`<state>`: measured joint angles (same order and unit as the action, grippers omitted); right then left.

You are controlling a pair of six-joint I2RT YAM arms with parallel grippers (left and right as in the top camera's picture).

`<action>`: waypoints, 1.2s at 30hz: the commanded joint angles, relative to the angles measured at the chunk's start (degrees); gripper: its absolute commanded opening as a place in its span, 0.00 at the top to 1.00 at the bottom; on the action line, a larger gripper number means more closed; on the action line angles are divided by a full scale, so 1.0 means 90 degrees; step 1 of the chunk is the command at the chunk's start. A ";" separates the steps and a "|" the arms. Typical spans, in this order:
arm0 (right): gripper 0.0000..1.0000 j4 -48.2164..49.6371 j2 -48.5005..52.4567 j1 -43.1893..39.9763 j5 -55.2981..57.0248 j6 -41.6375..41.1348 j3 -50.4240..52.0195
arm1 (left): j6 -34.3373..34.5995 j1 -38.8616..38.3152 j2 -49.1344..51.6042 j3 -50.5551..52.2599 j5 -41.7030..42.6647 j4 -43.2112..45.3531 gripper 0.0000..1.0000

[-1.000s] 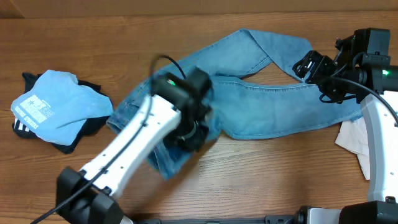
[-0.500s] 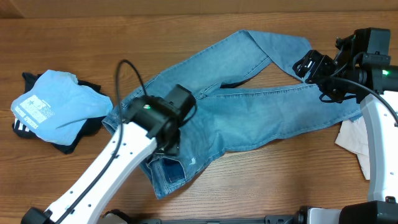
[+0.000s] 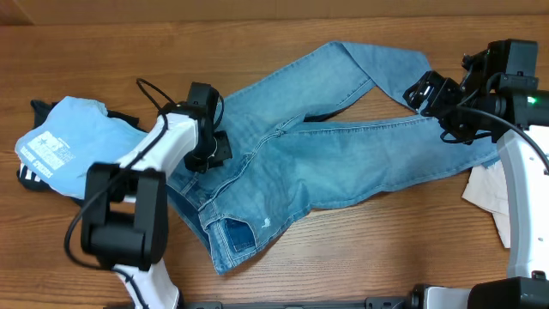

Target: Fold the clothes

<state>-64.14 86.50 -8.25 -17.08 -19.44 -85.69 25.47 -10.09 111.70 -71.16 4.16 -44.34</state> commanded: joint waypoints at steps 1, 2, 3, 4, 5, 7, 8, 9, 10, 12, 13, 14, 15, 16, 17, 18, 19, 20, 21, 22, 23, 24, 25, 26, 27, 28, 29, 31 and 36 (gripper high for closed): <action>0.00 0.0017 -0.0085 -0.0015 0.0051 -0.0036 -0.0022 | -0.0090 0.0403 0.0755 -0.0046 -0.0124 0.0891 0.96; 0.00 0.0019 -0.0085 -0.0015 0.0051 -0.0056 -0.0022 | -0.0102 0.0544 0.1027 -0.0153 -0.0087 0.1209 0.96; 0.00 0.0019 -0.0085 -0.0015 0.0051 -0.0056 -0.0022 | -0.0265 0.0673 0.1362 -0.0345 0.0034 0.1503 0.96; 0.00 0.0022 -0.0085 -0.0015 0.0051 -0.0056 -0.0022 | -0.0423 0.0750 0.1712 -0.0653 0.0158 0.1685 0.96; 0.00 0.0017 -0.0085 -0.0015 0.0049 -0.0056 -0.0022 | -0.0614 0.0797 0.2149 -0.1219 0.0299 0.1732 0.96; 0.00 0.0017 -0.0085 -0.0015 0.0049 -0.0083 -0.0022 | -0.0991 0.0797 0.2790 -0.2358 0.0369 0.1600 0.96; 0.00 0.0012 -0.0085 -0.0015 0.0049 -0.0092 -0.0022 | -0.1175 0.0797 0.3140 -0.3126 0.0374 0.1382 0.96; 0.00 0.0000 -0.0085 -0.0015 0.0051 -0.0158 -0.0022 | -0.1297 0.0804 0.3436 -0.3857 0.0374 0.1137 0.96; 0.00 -0.0010 -0.0085 -0.0015 0.0049 -0.0177 -0.0022 | -0.1377 0.0833 0.3694 -0.4677 0.0374 0.0903 0.96; 0.00 -0.0051 -0.0085 -0.0015 0.0049 -0.0175 -0.0022 | -0.1603 0.0916 0.3900 -0.5875 0.0374 0.0486 0.96; 0.00 -0.0075 -0.0085 -0.0015 0.0051 -0.0172 -0.0022 | -0.1753 0.0993 0.3898 -0.6414 0.0372 0.0240 0.96; 0.00 -0.0085 -0.0085 -0.0015 0.0053 -0.0148 -0.0022 | -0.1872 0.1127 0.3895 -0.7208 0.0374 -0.0335 0.91; 0.00 -0.0083 -0.0070 -0.0015 0.0053 -0.0027 -0.0022 | -0.1960 0.1224 0.3874 -0.7820 0.0381 -0.0981 0.82; 0.00 -0.0092 -0.0056 -0.0015 0.0058 0.0000 -0.0019 | -0.2106 0.1287 0.3864 -0.8257 0.0379 -0.1579 0.78; 0.00 -0.0143 0.0024 -0.0015 0.0095 -0.0002 -0.0015 | -0.2254 0.1319 0.3864 -0.8646 0.0415 -0.2266 0.75; 0.00 -0.0231 0.0231 -0.0015 0.0437 -0.0073 -0.0015 | -0.2540 0.1326 0.3864 -0.9090 0.0590 -0.3400 0.76; 0.01 -0.0257 0.0398 -0.0017 0.0699 -0.0177 -0.0015 | -0.2577 0.1282 0.3864 -0.9151 0.0607 -0.3939 0.78; 0.05 -0.0243 0.0702 -0.0044 0.0748 -0.0233 -0.0015 | -0.2659 0.1185 0.3869 -0.9134 0.0833 -0.4592 0.84; 0.10 -0.0221 0.0969 -0.0056 0.0571 -0.0272 -0.0015 | -0.2783 0.1061 0.3871 -0.9029 0.1022 -0.5107 0.92; 0.09 -0.0206 0.1168 -0.0056 0.0474 -0.0274 -0.0015 | -0.2880 0.0906 0.3871 -0.8971 0.1200 -0.5459 0.94; 0.04 -0.0165 0.1280 -0.0056 0.0440 -0.0274 -0.0015 | -0.2929 0.0707 0.3871 -0.8935 0.1168 -0.5697 0.94; 0.02 -0.0087 0.1321 -0.0056 0.0437 -0.0270 -0.0015 | -0.2929 0.0537 0.3871 -0.8935 0.1083 -0.5836 0.94; 0.00 -0.0010 0.1321 -0.0058 0.0442 -0.0265 -0.0017 | -0.2880 0.0352 0.3871 -0.8891 0.1039 -0.5833 0.92; 0.00 0.0044 0.1319 -0.0073 0.0440 -0.0267 -0.0024 | -0.2618 0.0129 0.3871 -0.8874 0.0869 -0.5833 0.93; 0.00 0.0039 0.1321 -0.0102 0.0442 -0.0265 -0.0022 | -0.2412 -0.0019 0.3871 -0.8806 0.0772 -0.5833 0.93; 0.00 -0.0039 0.1321 -0.0163 0.0437 -0.0262 -0.0022 | -0.2210 -0.0289 0.3871 -0.8718 0.0750 -0.5833 0.96; 0.00 -0.0104 0.1321 -0.0192 0.0440 -0.0138 -0.0022 | -0.2064 -0.0478 0.3852 -0.8718 0.0517 -0.5833 0.96; 0.00 -0.0262 0.1321 -0.0262 0.0457 0.0024 -0.0022 | -0.1948 -0.0743 0.3633 -0.8714 -0.0012 -0.5833 0.96; 0.00 -0.0471 0.1321 -0.0457 0.0457 0.0126 -0.0022 | -0.1494 -0.0988 0.1224 -0.5756 -0.0512 -0.5821 0.89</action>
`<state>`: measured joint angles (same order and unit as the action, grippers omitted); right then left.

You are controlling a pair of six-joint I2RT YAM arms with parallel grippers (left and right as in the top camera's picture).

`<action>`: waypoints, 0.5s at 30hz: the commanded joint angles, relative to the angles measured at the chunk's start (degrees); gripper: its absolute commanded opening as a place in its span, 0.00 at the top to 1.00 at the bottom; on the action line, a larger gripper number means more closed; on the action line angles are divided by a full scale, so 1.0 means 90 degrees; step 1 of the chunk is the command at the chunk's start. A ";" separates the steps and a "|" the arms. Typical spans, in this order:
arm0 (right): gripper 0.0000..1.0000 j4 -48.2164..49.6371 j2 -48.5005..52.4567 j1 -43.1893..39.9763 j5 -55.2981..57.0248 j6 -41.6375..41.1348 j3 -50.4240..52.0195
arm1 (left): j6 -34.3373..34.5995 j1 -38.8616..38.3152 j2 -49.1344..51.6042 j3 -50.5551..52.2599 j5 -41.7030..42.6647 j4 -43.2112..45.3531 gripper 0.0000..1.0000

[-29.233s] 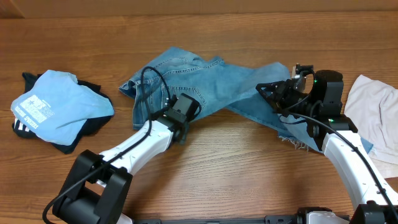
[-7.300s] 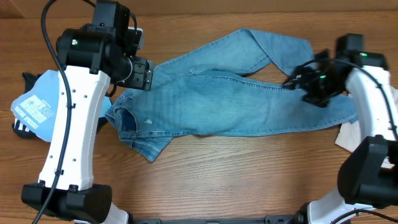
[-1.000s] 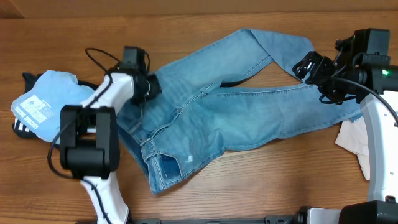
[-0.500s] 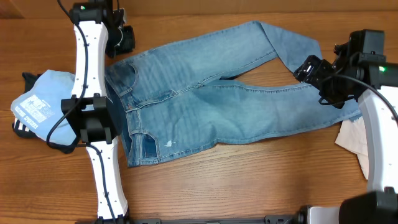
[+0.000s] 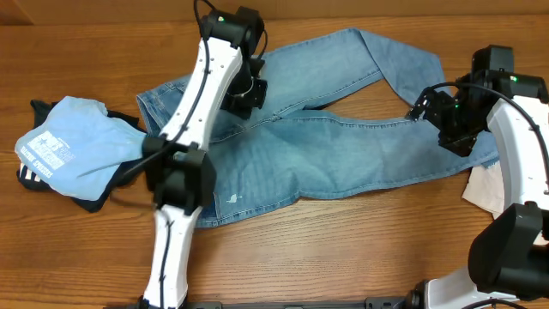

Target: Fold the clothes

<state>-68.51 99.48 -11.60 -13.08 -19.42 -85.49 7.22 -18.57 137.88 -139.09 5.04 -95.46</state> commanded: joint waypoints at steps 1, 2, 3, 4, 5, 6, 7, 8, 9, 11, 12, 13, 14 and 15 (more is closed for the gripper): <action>0.00 0.0027 -0.0121 -0.0085 0.0015 0.0143 -0.0044 | 0.0731 -0.0087 -0.2263 0.3087 -0.0678 0.0124 0.89; 0.00 0.0044 -0.0121 -0.0085 0.0017 0.0143 -0.0044 | 0.0731 -0.0112 -0.2565 0.3888 -0.0546 0.0464 0.88; 0.00 0.0066 -0.0121 -0.0085 0.0015 0.0141 -0.0044 | 0.0833 -0.0119 -0.2807 0.4585 -0.0474 0.0831 0.86; 0.00 0.0107 -0.0121 -0.0085 0.0015 0.0141 -0.0044 | 0.0954 -0.0119 -0.3014 0.5365 -0.0318 0.1333 0.85; 0.00 0.0146 -0.0121 -0.0083 0.0012 0.0141 -0.0044 | 0.0979 -0.0104 -0.3062 0.5921 -0.0168 0.1751 0.88; 0.00 0.0151 -0.0121 -0.0085 0.0010 0.0138 -0.0044 | 0.1151 -0.0102 -0.3036 0.6455 -0.0204 0.2222 0.90; 0.00 0.0131 -0.0121 -0.0085 0.0010 0.0141 -0.0044 | 0.1479 -0.0100 -0.3036 0.6968 -0.0223 0.2778 0.93; 0.00 0.0117 -0.0121 -0.0085 0.0010 0.0141 -0.0044 | 0.1710 -0.0092 -0.3036 0.7259 -0.0223 0.3145 0.95; 0.00 0.0087 -0.0121 -0.0083 0.0010 0.0141 -0.0044 | 0.2030 -0.0053 -0.3036 0.7519 -0.0233 0.3507 0.96; 0.00 0.0070 -0.0121 -0.0083 0.0010 0.0143 -0.0044 | 0.2596 0.0095 -0.3033 0.7888 -0.0228 0.3988 0.96; 0.00 0.0070 -0.0121 -0.0085 0.0015 0.0170 -0.0044 | 0.2803 0.0262 -0.3033 0.8121 -0.0204 0.4039 0.96; 0.00 0.0073 -0.0121 -0.0085 0.0027 0.0226 -0.0044 | 0.2798 0.0391 -0.3033 0.8286 -0.0180 0.3959 0.96; 0.00 0.0075 -0.0121 -0.0085 0.0100 0.0233 -0.0044 | 0.2798 0.0585 -0.3033 0.8507 -0.0228 0.3823 0.96; 0.00 0.0080 -0.0121 -0.0090 0.0243 0.0233 -0.0044 | 0.2798 0.0947 -0.3033 0.8774 -0.0430 0.3626 0.96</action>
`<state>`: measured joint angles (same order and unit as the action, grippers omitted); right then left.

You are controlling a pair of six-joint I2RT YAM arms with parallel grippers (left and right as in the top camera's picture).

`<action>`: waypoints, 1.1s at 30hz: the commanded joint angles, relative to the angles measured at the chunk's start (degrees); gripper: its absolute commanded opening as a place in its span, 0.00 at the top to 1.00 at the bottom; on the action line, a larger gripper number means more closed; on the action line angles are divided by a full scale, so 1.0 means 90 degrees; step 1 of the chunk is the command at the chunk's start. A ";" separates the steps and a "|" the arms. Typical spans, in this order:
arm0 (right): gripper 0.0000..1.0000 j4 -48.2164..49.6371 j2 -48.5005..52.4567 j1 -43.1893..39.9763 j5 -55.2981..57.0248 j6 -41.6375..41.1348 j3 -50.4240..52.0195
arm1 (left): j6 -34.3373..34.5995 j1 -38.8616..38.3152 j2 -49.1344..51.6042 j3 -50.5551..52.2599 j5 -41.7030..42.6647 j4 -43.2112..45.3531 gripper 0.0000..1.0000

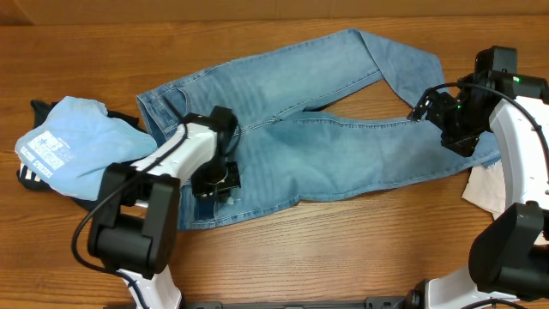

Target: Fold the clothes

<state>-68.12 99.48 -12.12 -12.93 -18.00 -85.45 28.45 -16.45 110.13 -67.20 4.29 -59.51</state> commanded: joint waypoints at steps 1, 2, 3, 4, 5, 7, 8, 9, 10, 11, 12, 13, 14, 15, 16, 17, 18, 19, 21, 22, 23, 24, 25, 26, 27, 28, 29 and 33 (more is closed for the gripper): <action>0.00 0.0039 -0.0121 -0.0032 0.0306 0.0073 -0.0049 | 0.0410 0.1049 0.0049 0.0920 -0.0522 -0.0491 0.96; 0.00 0.0056 -0.0121 -0.0032 0.0330 0.0070 -0.0044 | 0.0296 0.1389 0.0046 0.0969 -0.0699 -0.0576 0.96; 0.00 0.0107 -0.0117 -0.0034 0.0459 0.0061 -0.0041 | 0.0051 0.1732 0.0046 0.0962 -0.0695 -0.0578 0.96; 0.00 0.0248 -0.0073 -0.0061 0.0748 0.0022 -0.0041 | -0.0168 0.2016 0.0034 0.0947 -0.0719 -0.0580 0.96; 0.00 0.0342 -0.0019 -0.0131 0.0884 -0.0010 -0.0041 | -0.0185 0.2217 0.0022 0.0950 -0.0770 -0.0576 0.96; 0.00 0.0481 0.0415 -0.0712 0.0750 -0.0240 -0.0041 | -0.0401 0.2681 -0.0039 0.0947 -0.0714 -0.0486 0.96; 0.00 0.0478 0.0704 -0.1022 0.0690 -0.0238 -0.0041 | -0.0678 0.2788 -0.0066 0.0940 -0.0588 -0.0476 0.96; 0.06 0.0486 0.0862 -0.1175 0.0668 -0.0240 -0.0041 | -0.0704 0.2788 -0.0070 0.0935 -0.0614 -0.0478 0.96; 0.31 0.0612 0.1076 -0.1360 0.0199 -0.0231 -0.0041 | -0.0692 0.2786 -0.0070 0.0935 -0.0617 -0.0461 0.96; 0.42 0.0797 0.1202 -0.1418 -0.0580 -0.0046 -0.0041 | -0.0692 0.2783 -0.0073 0.0935 -0.0593 -0.0454 0.96; 0.37 0.1299 0.1316 -0.1316 -0.1955 0.0685 -0.0041 | -0.0692 0.2783 -0.0073 0.0935 -0.0590 -0.0415 0.96; 0.35 0.1552 0.1331 -0.1146 -0.2021 0.0670 -0.0041 | -0.0692 0.2783 -0.0073 0.0935 -0.0563 -0.0376 0.96; 0.27 0.1768 0.1331 -0.0916 -0.1775 0.0634 -0.0041 | -0.0692 0.2783 -0.0073 0.0935 -0.0515 -0.0362 0.96; 0.12 0.1894 0.1353 -0.0612 -0.1047 0.0478 -0.0041 | -0.0692 0.2783 -0.0073 0.0935 -0.0486 -0.0355 0.96; 0.08 0.1953 0.1418 -0.0308 -0.0306 0.0532 -0.0041 | -0.0692 0.2783 -0.0073 0.0935 -0.0491 -0.0355 0.96; 0.07 0.1987 0.1520 -0.0027 0.0265 0.0627 -0.0041 | -0.0692 0.2783 -0.0073 0.0935 -0.0488 -0.0357 0.96; 0.08 0.2004 0.1651 0.0233 0.0515 0.0981 -0.0041 | -0.0692 0.2783 -0.0073 0.0935 -0.0471 -0.0357 0.96; 0.11 0.2018 0.1829 0.0474 0.0731 0.1175 -0.0041 | -0.0692 0.2783 -0.0073 0.0935 -0.0474 -0.0357 0.96; 0.16 0.2021 0.2164 0.0797 0.1549 0.1183 -0.0041 | -0.0690 0.2783 -0.0073 0.0935 -0.0466 -0.0359 0.96; 0.18 0.2045 0.2266 0.0845 0.1819 0.1149 -0.0041 | -0.0687 0.2783 -0.0073 0.0935 -0.0466 -0.0359 0.96; 0.23 0.2125 0.2351 0.0852 0.2062 0.1149 -0.0041 | -0.0687 0.2783 -0.0073 0.0935 -0.0466 -0.0359 0.96; 0.28 0.2227 0.2395 0.0852 0.2276 0.1146 -0.0041 | -0.0690 0.2783 -0.0073 0.0935 -0.0444 -0.0359 0.96; 0.41 0.2351 0.2397 0.0852 0.2458 0.1151 -0.0041 | -0.0690 0.2783 -0.0073 0.0935 -0.0398 -0.0352 0.96; 0.61 0.2378 0.2397 0.0852 0.2504 0.1146 -0.0041 | -0.0690 0.2783 -0.0073 0.0935 -0.0316 -0.0323 0.96; 0.69 0.2365 0.2397 0.0852 0.2504 0.1112 -0.0041 | -0.0690 0.2783 -0.0073 0.0935 -0.0304 -0.0313 0.96; 0.83 0.2368 0.2395 0.0852 0.2506 0.1005 -0.0044 | -0.0690 0.2783 -0.0073 0.0935 -0.0304 -0.0313 0.96; 0.96 0.2353 0.2356 0.0852 0.2504 0.0770 -0.0066 | -0.0690 0.2783 -0.0073 0.0935 -0.0306 -0.0318 0.96; 0.96 0.1846 0.1477 0.0780 0.2433 0.0328 -0.0529 | -0.0692 0.2783 -0.0073 0.0935 -0.0308 -0.0338 0.96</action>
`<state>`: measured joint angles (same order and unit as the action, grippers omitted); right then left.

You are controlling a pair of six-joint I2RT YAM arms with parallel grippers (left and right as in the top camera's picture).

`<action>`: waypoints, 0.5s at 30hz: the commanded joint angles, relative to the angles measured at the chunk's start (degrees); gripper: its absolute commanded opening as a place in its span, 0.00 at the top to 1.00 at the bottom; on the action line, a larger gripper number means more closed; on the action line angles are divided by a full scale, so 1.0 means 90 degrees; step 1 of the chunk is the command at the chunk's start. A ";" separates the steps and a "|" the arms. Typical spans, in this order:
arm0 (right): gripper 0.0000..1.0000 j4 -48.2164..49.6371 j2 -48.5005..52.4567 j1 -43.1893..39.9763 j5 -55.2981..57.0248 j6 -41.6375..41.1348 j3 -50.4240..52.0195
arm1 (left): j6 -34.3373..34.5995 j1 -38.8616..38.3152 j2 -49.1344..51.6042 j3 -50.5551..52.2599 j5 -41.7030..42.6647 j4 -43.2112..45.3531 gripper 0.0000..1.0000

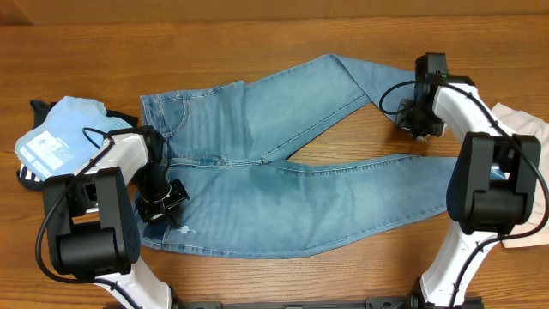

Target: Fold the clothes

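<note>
A pair of light blue jeans lies spread flat in the overhead view, waistband to the left and the two legs fanning out to the right. My left gripper rests on the lower left corner of the waistband and looks shut on the denim there. The right gripper sits at the hem of the upper leg, near the back right, and seems closed on that hem. The lower leg runs out towards the right arm's base. The view is too small to show the fingertips.
A light blue T-shirt lies crumpled on a dark striped garment at the left edge. A white cloth lies at the right edge behind the right arm. Bare wood lies in front of the jeans.
The left gripper has moved left to the waistband corner, and the waist now lies flat and wide. The right gripper has shifted left to the upper leg's hem. The legs are spread apart.
The jeans first lay bunched with the waist folded under near the front, my left gripper on it. Then the left arm reached far back with the waist turned over. It came forward onto the lower waist, and now the jeans lie opened out flat.
</note>
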<state>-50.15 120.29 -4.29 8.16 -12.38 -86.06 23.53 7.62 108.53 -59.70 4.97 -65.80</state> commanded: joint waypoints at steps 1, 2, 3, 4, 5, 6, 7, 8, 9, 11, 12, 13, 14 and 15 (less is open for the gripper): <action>0.96 -0.0197 -0.1158 -0.0092 0.0092 -0.0294 -0.0544 | -0.0146 0.0109 0.0104 0.0102 -0.0384 0.0362 0.96; 0.96 -0.0180 -0.1569 -0.0097 0.0092 -0.0296 -0.0619 | -0.0146 0.0109 0.0104 0.0102 -0.0384 0.0364 0.96; 0.96 -0.0112 -0.1919 -0.0109 0.0090 -0.0304 -0.0663 | -0.0146 0.0109 0.0104 0.0102 -0.0386 0.0367 0.96; 0.96 0.0017 -0.2093 -0.0109 0.0090 -0.0435 -0.0663 | -0.0146 0.0109 0.0104 0.0102 -0.0386 0.0364 0.96; 0.96 0.0425 -0.2135 -0.0109 0.0080 -0.0539 -0.0663 | -0.0146 0.0109 0.0104 0.0102 -0.0386 0.0367 0.96; 0.96 0.0957 -0.2103 -0.0112 0.0087 -0.0629 -0.0661 | -0.0146 0.0109 0.0104 0.0102 -0.0386 0.0364 0.96; 0.96 0.1923 -0.1962 -0.0138 0.0087 -0.0704 -0.0646 | -0.0146 0.0109 0.0104 0.0102 -0.0386 0.0362 0.96; 0.96 0.3385 -0.1676 -0.0194 0.0170 -0.0729 -0.0585 | -0.0146 0.0109 0.0104 0.0102 -0.0384 0.0364 0.96; 0.89 0.4600 -0.1290 -0.0294 0.0226 -0.0736 -0.0578 | -0.0172 0.0109 0.0104 0.0102 -0.0389 0.0364 0.96; 0.35 0.4631 -0.1001 -0.0573 -0.0168 -0.1668 -0.0600 | -0.0255 0.0109 0.0104 0.0102 -0.0386 0.0199 0.96; 0.32 0.4524 -0.1001 -0.0661 -0.0367 -0.1700 -0.0600 | -0.0260 0.0109 0.0104 0.0102 -0.0389 0.0182 0.96; 0.23 0.4427 -0.1008 -0.0726 -0.0376 -0.1625 -0.0614 | -0.0257 0.0109 0.0104 0.0102 -0.0389 0.0197 0.95; 0.18 0.4131 -0.1047 -0.0801 -0.0372 -0.1365 -0.0631 | -0.0257 0.0109 0.0104 0.0100 -0.0386 0.0245 0.96; 0.15 0.3718 -0.1095 -0.0867 -0.0374 -0.1129 -0.0639 | -0.0257 0.0109 0.0104 0.0090 -0.0386 0.0274 0.96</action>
<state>-12.58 112.18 -10.96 5.91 -24.45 -91.33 22.26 7.66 108.22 -59.48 4.95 -65.73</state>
